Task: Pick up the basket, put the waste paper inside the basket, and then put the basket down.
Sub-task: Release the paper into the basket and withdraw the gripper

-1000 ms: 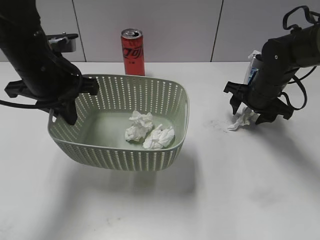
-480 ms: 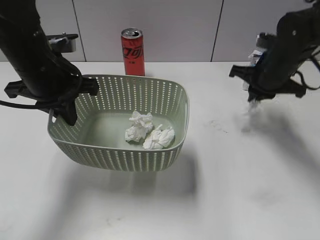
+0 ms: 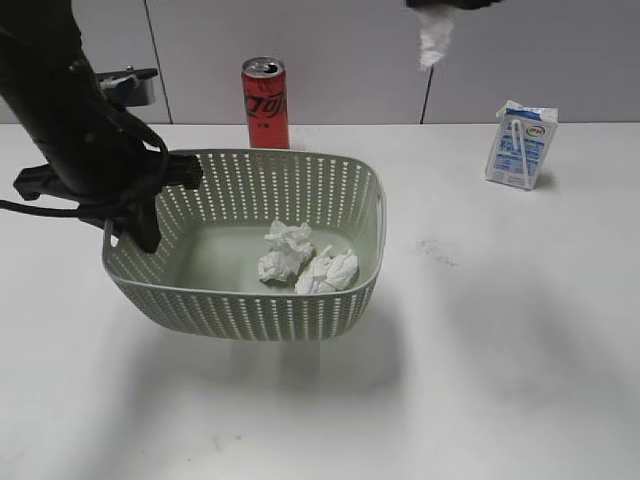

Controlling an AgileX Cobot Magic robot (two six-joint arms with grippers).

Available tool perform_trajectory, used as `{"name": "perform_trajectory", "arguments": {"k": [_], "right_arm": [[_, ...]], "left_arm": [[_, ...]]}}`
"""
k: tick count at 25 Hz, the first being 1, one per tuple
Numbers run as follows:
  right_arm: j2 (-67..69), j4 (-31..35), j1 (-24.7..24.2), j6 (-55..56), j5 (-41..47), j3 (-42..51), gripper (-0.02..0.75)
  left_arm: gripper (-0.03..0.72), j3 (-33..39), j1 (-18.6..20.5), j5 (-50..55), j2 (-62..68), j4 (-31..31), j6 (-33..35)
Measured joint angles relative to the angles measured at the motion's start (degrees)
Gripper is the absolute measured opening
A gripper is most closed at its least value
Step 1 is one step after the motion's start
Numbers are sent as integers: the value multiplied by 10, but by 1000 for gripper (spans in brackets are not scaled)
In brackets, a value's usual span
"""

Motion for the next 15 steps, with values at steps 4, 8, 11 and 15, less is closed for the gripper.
{"name": "perform_trajectory", "arguments": {"k": [4,8,11,15], "right_arm": [[-2,17,93,-126,20,0,3],[38,25,146,-145,24,0,3],[80,43,149,-131,28,0,18],[116,47,149,-90,57,0,204]], "left_arm": [[5,0,0,0,0,-13,-1],[5,0,0,1,0,-16,-1],[5,0,0,1,0,-21,-1],[5,0,0,2,0,-27,-1]]}}
